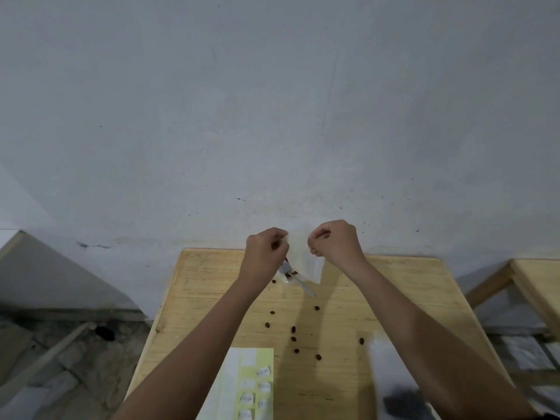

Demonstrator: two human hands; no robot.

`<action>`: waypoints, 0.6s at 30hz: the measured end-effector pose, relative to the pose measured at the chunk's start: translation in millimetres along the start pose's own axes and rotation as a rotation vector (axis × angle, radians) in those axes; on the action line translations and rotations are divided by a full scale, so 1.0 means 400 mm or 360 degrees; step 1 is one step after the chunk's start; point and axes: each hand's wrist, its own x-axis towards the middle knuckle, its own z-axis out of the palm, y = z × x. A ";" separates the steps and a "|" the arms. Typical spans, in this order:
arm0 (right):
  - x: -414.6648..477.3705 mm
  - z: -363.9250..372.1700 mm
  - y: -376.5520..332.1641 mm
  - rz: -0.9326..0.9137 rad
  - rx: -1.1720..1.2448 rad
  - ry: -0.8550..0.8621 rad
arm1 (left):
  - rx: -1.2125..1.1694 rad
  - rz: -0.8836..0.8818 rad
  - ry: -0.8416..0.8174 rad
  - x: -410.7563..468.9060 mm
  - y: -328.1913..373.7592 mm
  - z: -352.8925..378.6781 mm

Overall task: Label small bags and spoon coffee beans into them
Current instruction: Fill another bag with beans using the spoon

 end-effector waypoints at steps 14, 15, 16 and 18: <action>0.008 -0.059 -0.074 -0.0140 0.0155 -0.0406 | 0.0125 0.0316 -0.0780 0.018 0.038 -0.037; 0.007 -0.057 -0.076 -0.0148 0.0124 -0.0403 | 0.0178 0.0352 -0.0718 0.021 0.034 -0.037; 0.006 -0.054 -0.077 -0.0152 0.0085 -0.0374 | 0.0213 0.0392 -0.0651 0.024 0.030 -0.036; 0.004 -0.046 -0.077 -0.0172 -0.0024 -0.0232 | 0.0234 0.0473 -0.0506 0.027 0.021 -0.033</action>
